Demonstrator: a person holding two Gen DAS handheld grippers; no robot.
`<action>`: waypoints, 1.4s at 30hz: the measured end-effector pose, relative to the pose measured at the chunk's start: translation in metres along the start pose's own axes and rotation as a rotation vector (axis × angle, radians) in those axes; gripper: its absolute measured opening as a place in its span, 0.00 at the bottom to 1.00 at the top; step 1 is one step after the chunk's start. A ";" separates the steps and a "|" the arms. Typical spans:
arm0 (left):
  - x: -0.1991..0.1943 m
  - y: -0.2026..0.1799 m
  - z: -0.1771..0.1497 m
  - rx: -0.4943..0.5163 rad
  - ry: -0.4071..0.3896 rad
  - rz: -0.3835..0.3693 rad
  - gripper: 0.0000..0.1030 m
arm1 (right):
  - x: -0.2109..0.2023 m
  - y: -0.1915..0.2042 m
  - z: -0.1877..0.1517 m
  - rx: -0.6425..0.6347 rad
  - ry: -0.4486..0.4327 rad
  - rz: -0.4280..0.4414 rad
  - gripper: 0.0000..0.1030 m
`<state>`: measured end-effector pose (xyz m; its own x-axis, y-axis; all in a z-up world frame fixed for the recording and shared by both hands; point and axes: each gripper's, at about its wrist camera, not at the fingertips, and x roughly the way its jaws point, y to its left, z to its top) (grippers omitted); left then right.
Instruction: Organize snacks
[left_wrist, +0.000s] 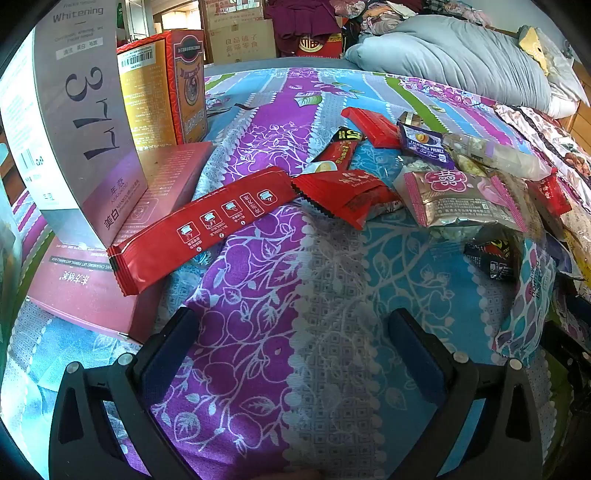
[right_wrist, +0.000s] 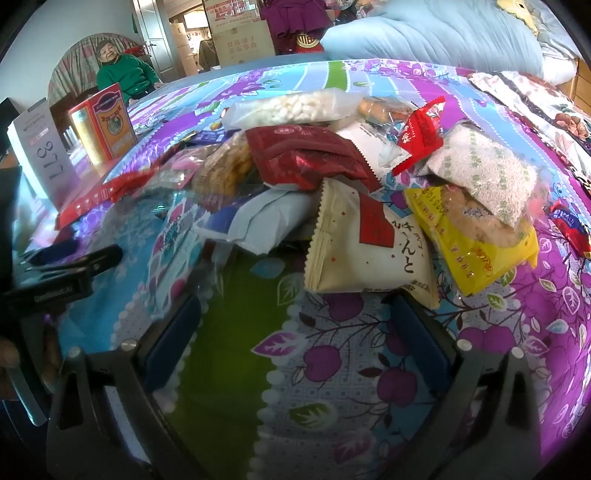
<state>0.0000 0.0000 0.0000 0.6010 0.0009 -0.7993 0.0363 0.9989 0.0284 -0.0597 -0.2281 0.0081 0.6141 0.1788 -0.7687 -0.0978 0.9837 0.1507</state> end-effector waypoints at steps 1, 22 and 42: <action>0.000 0.000 0.000 0.000 0.000 0.000 1.00 | 0.000 0.000 0.000 0.000 0.000 0.000 1.00; 0.000 0.000 0.000 0.000 -0.001 0.000 1.00 | 0.000 0.000 0.000 0.001 0.000 0.001 1.00; 0.000 0.000 0.000 0.001 0.000 0.002 1.00 | 0.001 0.001 0.000 -0.012 0.007 -0.020 1.00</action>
<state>0.0000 -0.0002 0.0000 0.6010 0.0029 -0.7992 0.0360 0.9989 0.0308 -0.0590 -0.2266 0.0076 0.6104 0.1588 -0.7760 -0.0945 0.9873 0.1278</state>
